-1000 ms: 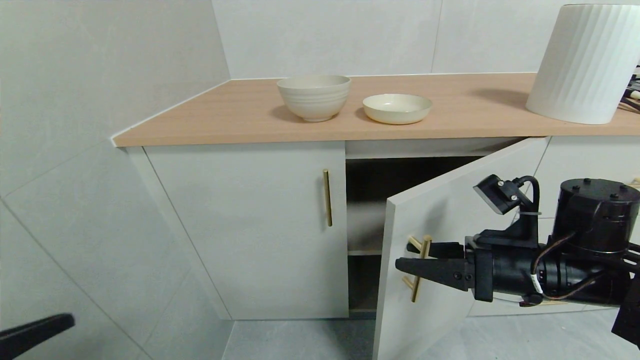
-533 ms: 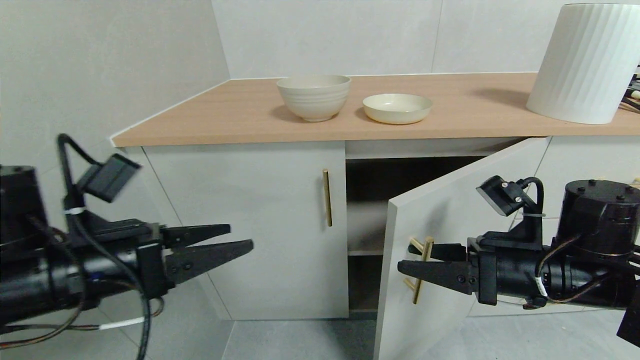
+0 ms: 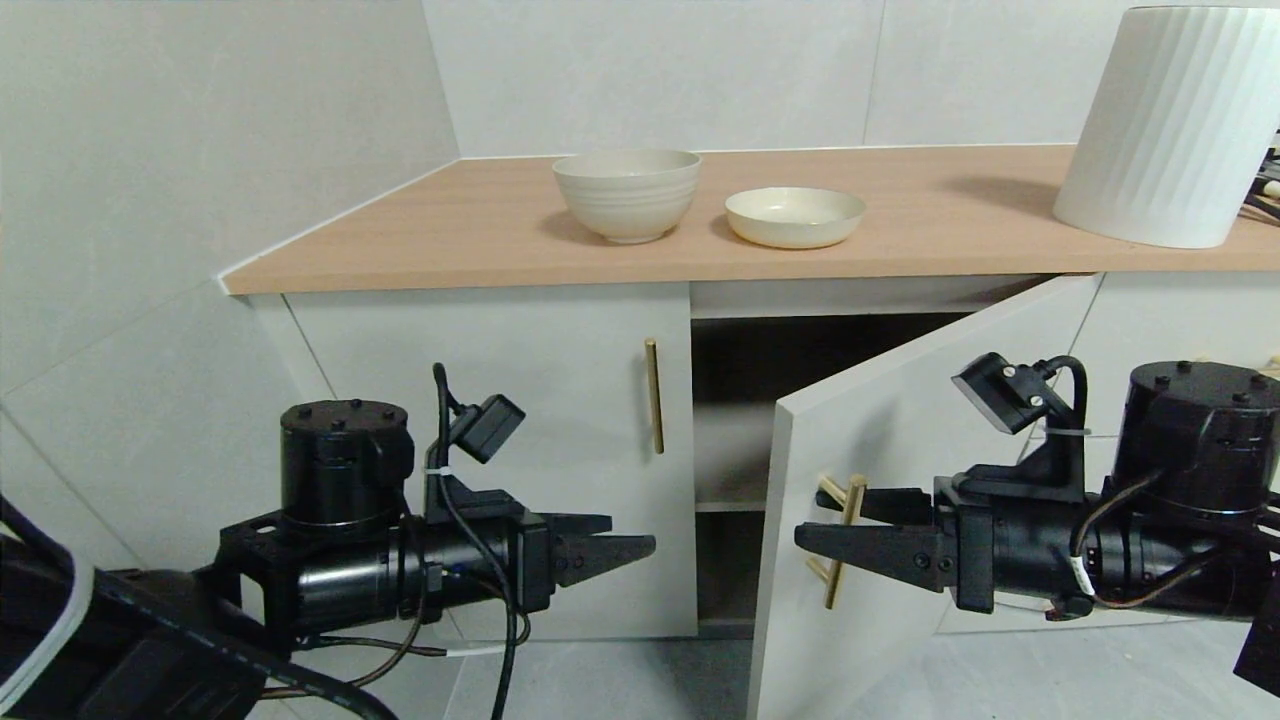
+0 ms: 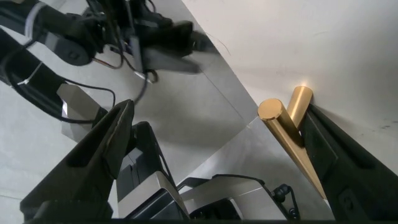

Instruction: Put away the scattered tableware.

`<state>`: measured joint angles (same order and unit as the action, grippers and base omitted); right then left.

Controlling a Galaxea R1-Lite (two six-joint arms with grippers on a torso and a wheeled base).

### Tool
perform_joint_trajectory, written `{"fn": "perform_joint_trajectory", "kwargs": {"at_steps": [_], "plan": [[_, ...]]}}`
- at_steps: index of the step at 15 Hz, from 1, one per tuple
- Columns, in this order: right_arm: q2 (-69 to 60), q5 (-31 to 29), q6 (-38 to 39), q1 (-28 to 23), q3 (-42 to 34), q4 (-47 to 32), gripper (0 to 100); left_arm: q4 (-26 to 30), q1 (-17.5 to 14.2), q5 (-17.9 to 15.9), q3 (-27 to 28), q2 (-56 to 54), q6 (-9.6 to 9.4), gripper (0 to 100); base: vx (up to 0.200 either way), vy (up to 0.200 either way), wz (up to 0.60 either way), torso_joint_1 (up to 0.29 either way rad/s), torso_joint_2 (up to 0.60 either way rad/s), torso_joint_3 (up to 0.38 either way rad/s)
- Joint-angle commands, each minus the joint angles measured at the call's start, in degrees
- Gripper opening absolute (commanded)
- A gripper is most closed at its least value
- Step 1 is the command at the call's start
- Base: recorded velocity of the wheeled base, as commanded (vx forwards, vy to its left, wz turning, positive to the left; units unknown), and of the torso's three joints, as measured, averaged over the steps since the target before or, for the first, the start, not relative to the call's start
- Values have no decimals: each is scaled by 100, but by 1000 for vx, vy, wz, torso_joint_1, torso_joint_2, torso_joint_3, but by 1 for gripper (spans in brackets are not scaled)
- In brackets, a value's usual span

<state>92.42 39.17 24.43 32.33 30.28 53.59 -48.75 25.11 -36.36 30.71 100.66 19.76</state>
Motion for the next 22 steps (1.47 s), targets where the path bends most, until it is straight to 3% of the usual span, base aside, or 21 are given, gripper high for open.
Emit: {"fn": "perform_joint_trajectory", "kwargs": {"at_steps": [1, 2, 3, 5, 8, 10, 13, 15, 17, 19, 22], "plan": [[57, -6, 0, 1, -5, -6, 100, -64, 99, 42, 23, 261, 10, 0, 0, 0, 0, 0, 0, 0], [75, 3, 0, 1, -13, -6, 100, -258, 152, 51, 58, 270, 177, 0, 0, 0, 0, 0, 0, 0], [92, 47, -8, 1, -13, -6, 100, -583, 257, 42, 137, 288, 529, 0, 0, 0, 0, 0, 0, 0], [75, 65, -8, 1, -13, -6, 100, -1225, 503, 59, 401, 666, 1012, 0, 0, 0, 0, 0, 0, 0], [48, 65, -8, 1, -40, -6, 100, -2130, 714, 182, 1078, 1879, 995, 0, 0, 0, 0, 0, 0, 0], [48, 65, -17, 1, -57, -6, 100, -2367, 899, 305, 1315, 2380, 968, 0, 0, 0, 0, 0, 0, 0], [31, 65, -44, 1, -75, -6, 100, -2842, 1031, 736, 1552, 2933, 511, 0, 0, 0, 0, 0, 0, 0], [40, 38, -298, -7, -163, -6, 100, -2895, 1127, 894, 1587, 2924, 485, 0, 0, 0, 0, 0, 0, 0], [294, -463, -1142, -43, -224, -6, 100, -2895, 1312, 912, 1552, 2687, 476, 0, 0, 0, 0, 0, 0, 0], [338, -955, -1195, -43, -207, -6, 100, -2895, 1391, 1026, 1535, 2599, 467, 0, 0, 0, 0, 0, 0, 0], [145, -981, -1204, -333, -277, -103, 100, -2903, 1400, 1044, 1535, 2582, 441, 0, 0, 0, 0, 0, 0, 0]]}}
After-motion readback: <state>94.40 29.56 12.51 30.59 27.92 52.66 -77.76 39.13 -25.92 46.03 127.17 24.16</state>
